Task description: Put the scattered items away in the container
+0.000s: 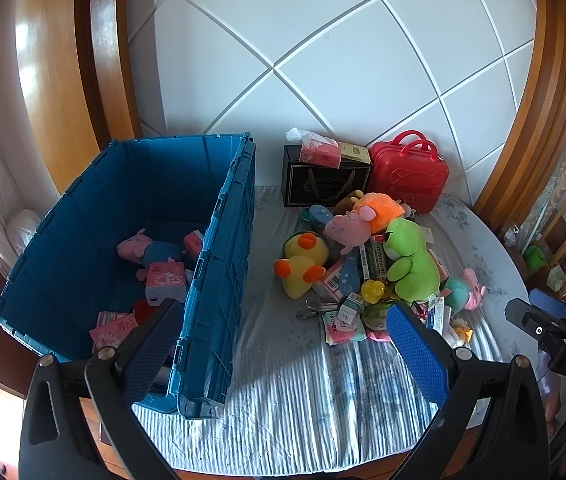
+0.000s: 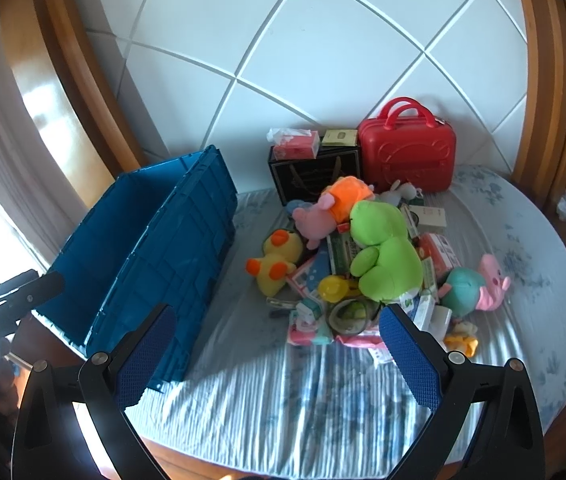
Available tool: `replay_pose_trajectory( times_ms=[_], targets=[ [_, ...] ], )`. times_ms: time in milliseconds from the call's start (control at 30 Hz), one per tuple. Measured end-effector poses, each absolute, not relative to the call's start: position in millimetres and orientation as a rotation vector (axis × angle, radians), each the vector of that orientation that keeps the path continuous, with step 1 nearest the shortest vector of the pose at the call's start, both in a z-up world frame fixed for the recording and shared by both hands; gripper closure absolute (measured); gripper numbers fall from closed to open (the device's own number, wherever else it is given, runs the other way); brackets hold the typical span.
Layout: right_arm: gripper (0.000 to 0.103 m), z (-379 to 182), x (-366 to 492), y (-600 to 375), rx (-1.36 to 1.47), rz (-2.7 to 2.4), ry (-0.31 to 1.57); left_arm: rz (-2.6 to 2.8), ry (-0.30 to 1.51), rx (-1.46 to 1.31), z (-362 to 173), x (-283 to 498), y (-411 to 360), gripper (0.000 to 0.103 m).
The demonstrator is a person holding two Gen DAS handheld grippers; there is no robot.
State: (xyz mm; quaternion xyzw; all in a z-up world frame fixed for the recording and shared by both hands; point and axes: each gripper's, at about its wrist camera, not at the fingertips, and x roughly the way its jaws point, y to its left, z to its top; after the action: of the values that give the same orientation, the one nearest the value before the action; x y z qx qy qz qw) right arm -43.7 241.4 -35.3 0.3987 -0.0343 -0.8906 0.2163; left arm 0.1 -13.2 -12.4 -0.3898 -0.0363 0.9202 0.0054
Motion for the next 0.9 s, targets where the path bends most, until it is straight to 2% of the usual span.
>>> replay_pose_trajectory(
  times_ms=[567,900],
  targets=[
    [0.001,-59.6,-44.8,230.7,1.169,-2.509,-0.087,2.806,-0.089,-1.248,-52.0,-31.9,-22.6,0.0],
    [0.0,-87.9,-63.9,257.5,1.214,-2.497,-0.079,2.835,-0.084,-1.33,-87.1,-50.2,0.5,0.0]
  ],
)
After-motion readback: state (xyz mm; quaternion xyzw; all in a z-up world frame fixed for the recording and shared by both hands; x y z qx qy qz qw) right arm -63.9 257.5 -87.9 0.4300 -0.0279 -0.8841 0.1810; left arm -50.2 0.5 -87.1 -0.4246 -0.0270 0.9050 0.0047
